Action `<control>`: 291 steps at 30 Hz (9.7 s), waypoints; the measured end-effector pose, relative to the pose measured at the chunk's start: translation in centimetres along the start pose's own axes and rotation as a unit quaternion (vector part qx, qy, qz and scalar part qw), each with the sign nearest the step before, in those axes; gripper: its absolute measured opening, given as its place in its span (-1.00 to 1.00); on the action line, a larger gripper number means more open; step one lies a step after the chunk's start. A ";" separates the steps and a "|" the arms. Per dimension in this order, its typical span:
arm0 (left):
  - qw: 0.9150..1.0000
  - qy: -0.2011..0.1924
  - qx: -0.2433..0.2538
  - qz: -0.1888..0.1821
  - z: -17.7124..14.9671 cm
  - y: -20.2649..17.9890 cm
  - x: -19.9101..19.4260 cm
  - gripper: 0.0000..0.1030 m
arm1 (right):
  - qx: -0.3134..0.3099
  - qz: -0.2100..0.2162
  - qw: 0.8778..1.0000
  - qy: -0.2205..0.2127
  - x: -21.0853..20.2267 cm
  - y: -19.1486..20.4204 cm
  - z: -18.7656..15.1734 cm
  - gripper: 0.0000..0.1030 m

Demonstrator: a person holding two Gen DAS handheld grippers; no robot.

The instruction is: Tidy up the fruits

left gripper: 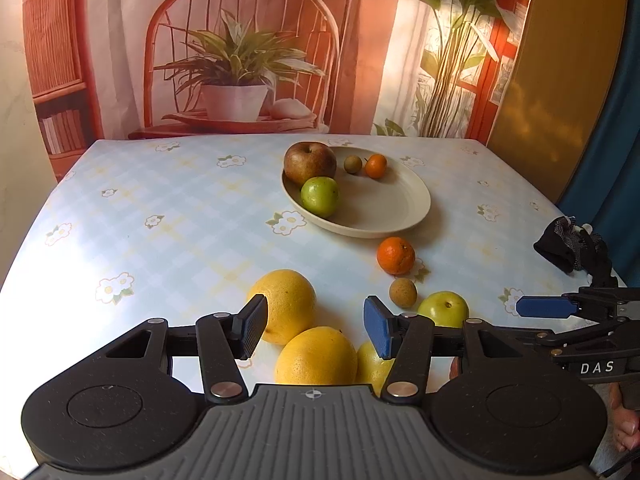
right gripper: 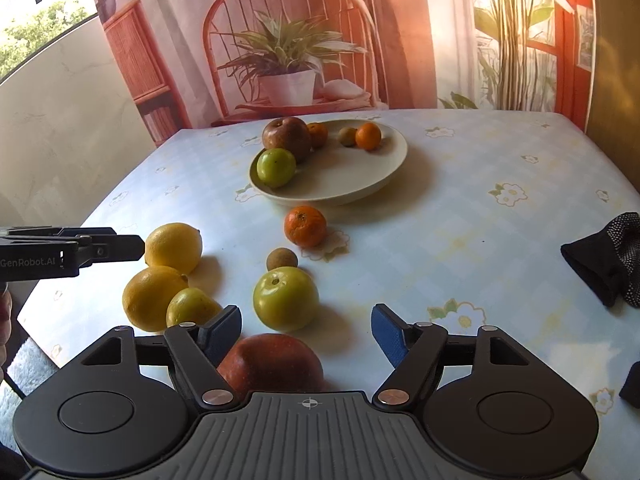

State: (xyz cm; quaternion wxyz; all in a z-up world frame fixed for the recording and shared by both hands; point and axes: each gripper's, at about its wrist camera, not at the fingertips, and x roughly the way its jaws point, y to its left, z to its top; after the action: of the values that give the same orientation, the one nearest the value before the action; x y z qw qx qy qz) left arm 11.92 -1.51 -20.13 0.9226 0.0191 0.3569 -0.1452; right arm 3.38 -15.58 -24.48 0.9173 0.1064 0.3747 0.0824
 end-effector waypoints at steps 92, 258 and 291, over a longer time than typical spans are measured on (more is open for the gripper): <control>0.998 0.036 0.031 -0.042 -1.4 -2.3 1.0 0.08 | -0.058 0.010 0.996 0.063 0.2 1.5 -1.6 0.09; 0.999 -0.014 -0.042 0.028 5.1 3.4 4.3 -0.29 | -0.054 0.013 0.991 -0.122 8.0 -2.8 3.2 0.31; 0.997 -0.002 -0.065 0.029 1.5 2.5 2.4 -0.28 | 0.019 0.018 0.992 -0.125 6.1 -3.8 2.1 0.29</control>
State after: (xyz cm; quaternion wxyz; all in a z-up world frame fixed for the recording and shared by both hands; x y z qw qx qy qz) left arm 15.29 0.02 -20.82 0.9266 -0.0308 0.3627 -0.0947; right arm 9.41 -18.10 -28.10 0.9532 0.1399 0.2566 0.0779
